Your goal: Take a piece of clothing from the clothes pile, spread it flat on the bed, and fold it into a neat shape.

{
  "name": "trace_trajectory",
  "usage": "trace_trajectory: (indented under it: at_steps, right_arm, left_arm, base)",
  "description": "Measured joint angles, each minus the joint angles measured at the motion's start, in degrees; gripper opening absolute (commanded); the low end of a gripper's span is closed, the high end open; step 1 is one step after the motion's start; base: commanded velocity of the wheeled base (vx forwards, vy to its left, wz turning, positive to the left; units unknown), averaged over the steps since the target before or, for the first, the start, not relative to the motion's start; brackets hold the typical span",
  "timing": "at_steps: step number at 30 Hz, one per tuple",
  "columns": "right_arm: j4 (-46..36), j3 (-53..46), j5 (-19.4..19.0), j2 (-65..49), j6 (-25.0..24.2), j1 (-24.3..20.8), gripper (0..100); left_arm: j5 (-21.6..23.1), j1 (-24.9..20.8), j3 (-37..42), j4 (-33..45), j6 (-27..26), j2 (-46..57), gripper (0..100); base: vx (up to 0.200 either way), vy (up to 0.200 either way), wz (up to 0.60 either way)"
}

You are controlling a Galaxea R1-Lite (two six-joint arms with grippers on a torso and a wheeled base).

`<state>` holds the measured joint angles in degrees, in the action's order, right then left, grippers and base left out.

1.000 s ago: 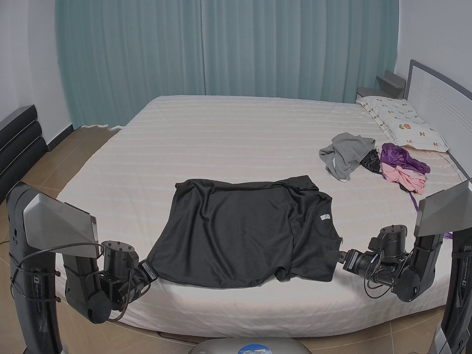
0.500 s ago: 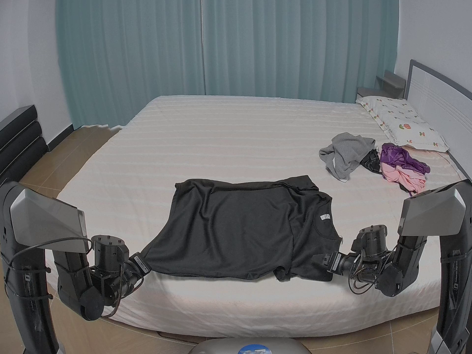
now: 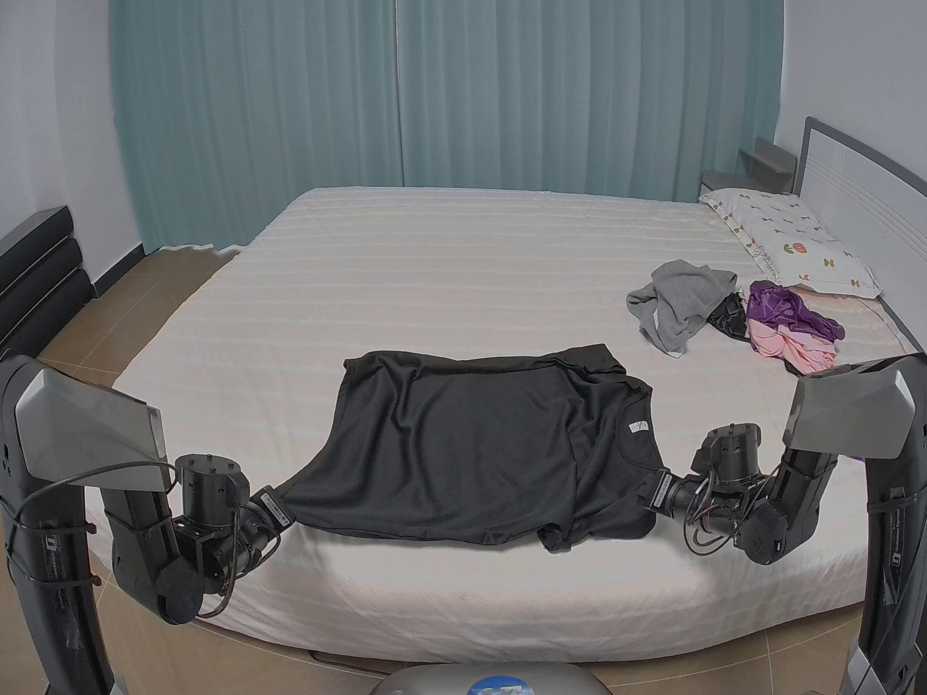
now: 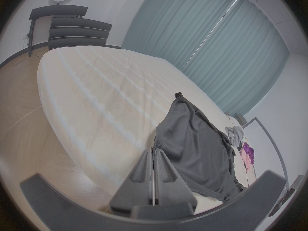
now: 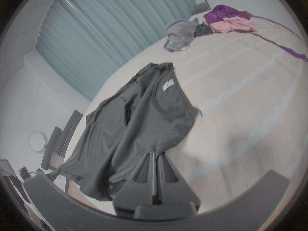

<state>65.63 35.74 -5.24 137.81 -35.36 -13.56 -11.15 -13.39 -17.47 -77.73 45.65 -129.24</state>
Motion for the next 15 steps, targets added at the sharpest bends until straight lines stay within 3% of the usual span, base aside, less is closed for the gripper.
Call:
trace_trajectory:
  at_steps: [15]
  right_arm:
    - [-3.3,12.2,1.0,-2.6,-0.1,2.1,0]
  left_arm:
    - [0.5,3.2,-5.3,-0.7,3.7,-0.8,0]
  base:
    - [0.000,0.000,0.00]
